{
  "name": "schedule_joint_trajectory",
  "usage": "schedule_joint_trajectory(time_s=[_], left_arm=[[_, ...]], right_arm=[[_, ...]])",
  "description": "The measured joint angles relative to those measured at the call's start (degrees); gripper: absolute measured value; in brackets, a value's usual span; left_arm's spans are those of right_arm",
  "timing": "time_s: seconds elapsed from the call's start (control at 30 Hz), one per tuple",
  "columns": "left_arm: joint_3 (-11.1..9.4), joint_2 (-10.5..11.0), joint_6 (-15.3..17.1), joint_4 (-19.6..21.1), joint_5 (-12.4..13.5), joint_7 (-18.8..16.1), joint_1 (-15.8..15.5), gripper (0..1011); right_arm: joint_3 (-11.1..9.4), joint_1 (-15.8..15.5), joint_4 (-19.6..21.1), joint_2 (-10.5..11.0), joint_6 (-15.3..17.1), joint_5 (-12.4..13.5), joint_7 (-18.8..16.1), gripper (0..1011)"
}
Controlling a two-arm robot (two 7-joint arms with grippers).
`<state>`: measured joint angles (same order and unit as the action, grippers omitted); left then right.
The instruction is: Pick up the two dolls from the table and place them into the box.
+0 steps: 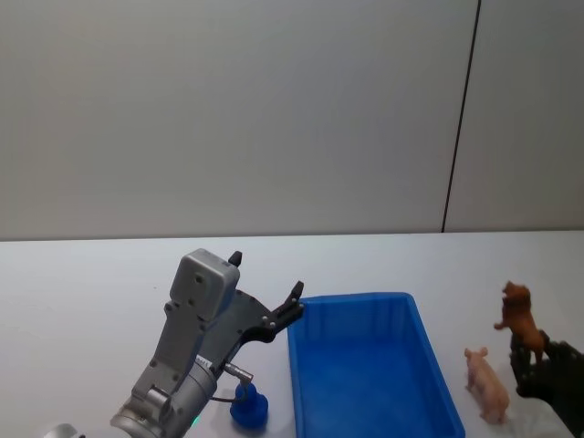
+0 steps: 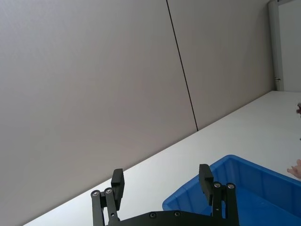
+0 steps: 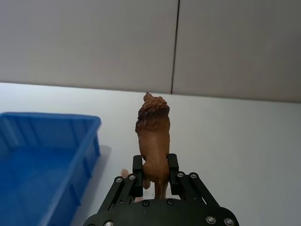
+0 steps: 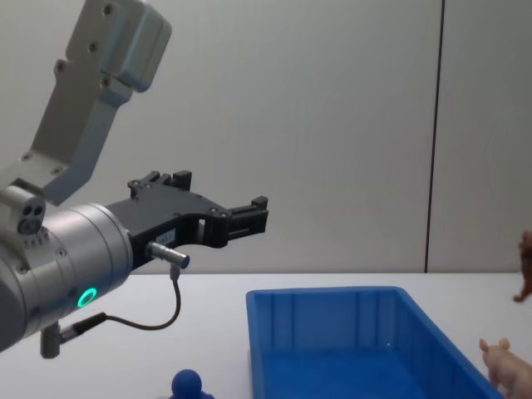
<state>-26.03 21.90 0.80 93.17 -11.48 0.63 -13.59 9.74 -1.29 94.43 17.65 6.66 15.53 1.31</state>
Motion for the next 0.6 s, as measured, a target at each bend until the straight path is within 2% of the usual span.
schedule_joint_trajectory(time_s=[0.3, 0.6], left_arm=[[0.0, 0.0, 0.0, 0.0, 0.0, 0.0, 0.0, 1002], [0.0, 0.0, 0.0, 0.0, 0.0, 0.0, 0.0, 1001]], right_arm=[[0.8, 1.1, 1.9, -0.8, -0.6, -0.3, -4.6, 290], [2.4, 3.4, 0.8, -2.7, 0.0, -0.6, -10.7, 290]])
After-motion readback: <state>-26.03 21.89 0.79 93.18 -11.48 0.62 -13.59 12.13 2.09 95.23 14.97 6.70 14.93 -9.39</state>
